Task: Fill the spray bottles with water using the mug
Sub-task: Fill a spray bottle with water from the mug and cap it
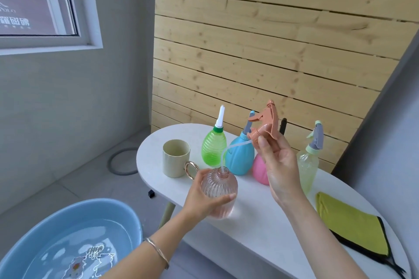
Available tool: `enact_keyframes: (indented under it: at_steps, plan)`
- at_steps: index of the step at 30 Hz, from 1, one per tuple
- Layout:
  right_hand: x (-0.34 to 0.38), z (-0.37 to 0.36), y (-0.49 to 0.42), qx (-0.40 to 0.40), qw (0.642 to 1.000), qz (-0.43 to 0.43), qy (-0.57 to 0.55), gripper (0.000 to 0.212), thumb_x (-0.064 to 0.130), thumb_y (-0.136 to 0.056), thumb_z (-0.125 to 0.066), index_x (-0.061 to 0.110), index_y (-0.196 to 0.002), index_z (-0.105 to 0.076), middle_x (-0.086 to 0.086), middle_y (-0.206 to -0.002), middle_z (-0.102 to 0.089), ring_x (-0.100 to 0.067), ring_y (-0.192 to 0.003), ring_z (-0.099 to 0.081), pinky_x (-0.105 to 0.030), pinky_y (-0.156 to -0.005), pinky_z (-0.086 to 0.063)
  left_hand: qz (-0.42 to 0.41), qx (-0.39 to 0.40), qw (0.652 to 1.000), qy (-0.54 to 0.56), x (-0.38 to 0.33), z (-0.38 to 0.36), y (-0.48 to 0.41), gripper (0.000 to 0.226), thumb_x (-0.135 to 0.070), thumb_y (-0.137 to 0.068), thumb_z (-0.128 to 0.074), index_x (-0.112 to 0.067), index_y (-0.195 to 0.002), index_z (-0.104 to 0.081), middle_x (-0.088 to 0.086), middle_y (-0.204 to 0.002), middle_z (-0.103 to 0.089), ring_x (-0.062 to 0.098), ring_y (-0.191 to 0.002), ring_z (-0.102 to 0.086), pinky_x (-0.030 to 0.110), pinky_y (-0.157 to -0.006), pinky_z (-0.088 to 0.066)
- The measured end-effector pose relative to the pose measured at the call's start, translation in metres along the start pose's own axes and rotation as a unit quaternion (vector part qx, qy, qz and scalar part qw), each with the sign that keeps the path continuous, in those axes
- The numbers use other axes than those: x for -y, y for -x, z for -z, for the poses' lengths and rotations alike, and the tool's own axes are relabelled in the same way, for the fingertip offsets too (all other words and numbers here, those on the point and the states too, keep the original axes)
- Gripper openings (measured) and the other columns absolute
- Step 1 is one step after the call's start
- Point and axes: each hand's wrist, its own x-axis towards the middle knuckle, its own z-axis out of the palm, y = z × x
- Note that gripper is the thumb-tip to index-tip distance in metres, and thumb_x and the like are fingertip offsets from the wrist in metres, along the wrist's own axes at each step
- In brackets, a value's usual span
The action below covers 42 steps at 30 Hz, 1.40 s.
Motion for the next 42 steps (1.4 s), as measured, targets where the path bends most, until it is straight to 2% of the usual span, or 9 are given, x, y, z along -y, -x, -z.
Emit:
enact_keyframes:
  at_steps: [4, 8, 14, 19, 24, 29, 31, 36, 42]
  plan:
    - [0.001, 0.002, 0.002, 0.075, 0.994, -0.021, 0.078, 0.021, 0.013, -0.085, -0.059, 0.018, -0.105, -0.064, 0.008, -0.098, -0.072, -0.011, -0.100, -0.067, -0.015, -0.087, -0.046, -0.001, -0.003, 1.000, 0.000, 0.000, -0.001, 0.001, 0.079, -0.033, -0.057, -0.095, -0.029, -0.122, -0.050, -0.016, -0.120, -0.059, -0.009, -0.114, -0.052, 0.008, -0.092, -0.041]
    - [-0.025, 0.005, 0.005, 0.113, 0.977, -0.123, 0.130, 0.021, 0.006, -0.086, -0.063, 0.020, -0.102, -0.067, 0.008, -0.099, -0.073, -0.013, -0.102, -0.067, -0.024, -0.095, -0.049, 0.000, 0.003, 1.000, 0.002, -0.002, -0.002, 0.002, 0.083, -0.039, -0.054, -0.095, -0.029, -0.122, -0.049, -0.015, -0.120, -0.060, -0.002, -0.115, -0.055, 0.020, -0.099, -0.043]
    - [-0.048, 0.009, 0.012, 0.157, 0.951, -0.192, 0.184, 0.020, 0.007, -0.082, -0.069, 0.016, -0.101, -0.066, 0.000, -0.099, -0.074, -0.013, -0.098, -0.068, -0.023, -0.089, -0.050, 0.002, 0.019, 1.000, -0.010, -0.001, 0.001, 0.000, 0.080, -0.033, -0.060, -0.094, -0.027, -0.124, -0.047, -0.012, -0.119, -0.060, -0.003, -0.111, -0.056, 0.005, -0.086, -0.043]
    - [-0.047, 0.007, 0.004, 0.191, 0.923, -0.207, 0.262, 0.017, 0.013, -0.080, -0.074, 0.023, -0.093, -0.070, 0.011, -0.094, -0.074, -0.001, -0.098, -0.065, -0.023, -0.099, -0.045, 0.012, 0.041, 0.999, -0.009, -0.003, 0.004, -0.001, 0.089, -0.048, -0.048, -0.092, -0.031, -0.123, -0.046, -0.011, -0.121, -0.060, 0.002, -0.112, -0.059, 0.019, -0.095, -0.048]
    - [-0.053, 0.003, 0.001, 0.164, 0.914, -0.191, 0.319, 0.016, 0.021, -0.072, -0.081, 0.021, -0.086, -0.073, 0.008, -0.087, -0.074, 0.003, -0.086, -0.064, -0.018, -0.097, -0.041, 0.024, 0.095, 0.995, 0.011, -0.003, 0.016, 0.001, 0.086, -0.040, -0.049, -0.087, -0.035, -0.124, -0.045, -0.009, -0.123, -0.060, 0.004, -0.109, -0.062, 0.015, -0.077, -0.052]
    - [-0.063, -0.003, 0.010, 0.076, 0.926, -0.167, 0.330, 0.028, 0.030, -0.062, -0.087, 0.015, -0.081, -0.073, 0.008, -0.078, -0.072, 0.002, -0.081, -0.064, -0.001, -0.076, -0.037, 0.092, 0.092, 0.988, 0.083, -0.025, 0.032, -0.025, 0.071, -0.057, -0.065, -0.058, -0.031, -0.130, -0.048, -0.012, -0.145, -0.045, 0.006, -0.125, -0.047, 0.030, -0.113, -0.032]
    - [-0.067, -0.004, 0.013, 0.050, 0.930, -0.161, 0.327, 0.031, 0.031, -0.061, -0.087, 0.014, -0.082, -0.073, 0.007, -0.080, -0.072, 0.000, -0.085, -0.064, 0.003, -0.071, -0.037, 0.044, 0.072, 0.994, 0.072, -0.054, 0.034, -0.028, 0.054, -0.057, -0.079, -0.044, -0.032, -0.125, -0.054, -0.013, -0.134, -0.054, 0.008, -0.119, -0.053, 0.028, -0.104, -0.037]
    - [-0.069, -0.006, 0.020, 0.009, 0.940, -0.158, 0.303, 0.018, 0.024, -0.070, -0.083, 0.015, -0.079, -0.070, 0.004, -0.081, -0.071, 0.007, -0.078, -0.062, 0.001, -0.066, -0.038, -0.101, 0.092, 0.982, -0.134, -0.098, 0.023, -0.038, 0.037, -0.045, -0.088, -0.068, -0.026, -0.119, -0.068, -0.015, -0.095, -0.070, 0.006, -0.096, -0.060, 0.020, -0.086, -0.046]
    - [-0.073, -0.001, 0.030, 0.036, 0.944, -0.187, 0.268, 0.019, 0.031, -0.075, -0.078, 0.023, -0.090, -0.070, 0.013, -0.095, -0.071, 0.004, -0.100, -0.060, -0.017, -0.087, -0.042, -0.162, 0.130, 0.961, -0.181, -0.097, 0.025, -0.039, 0.019, -0.024, -0.095, -0.063, -0.021, -0.111, -0.073, -0.007, -0.091, -0.073, 0.020, -0.083, -0.063, 0.022, -0.074, -0.050]
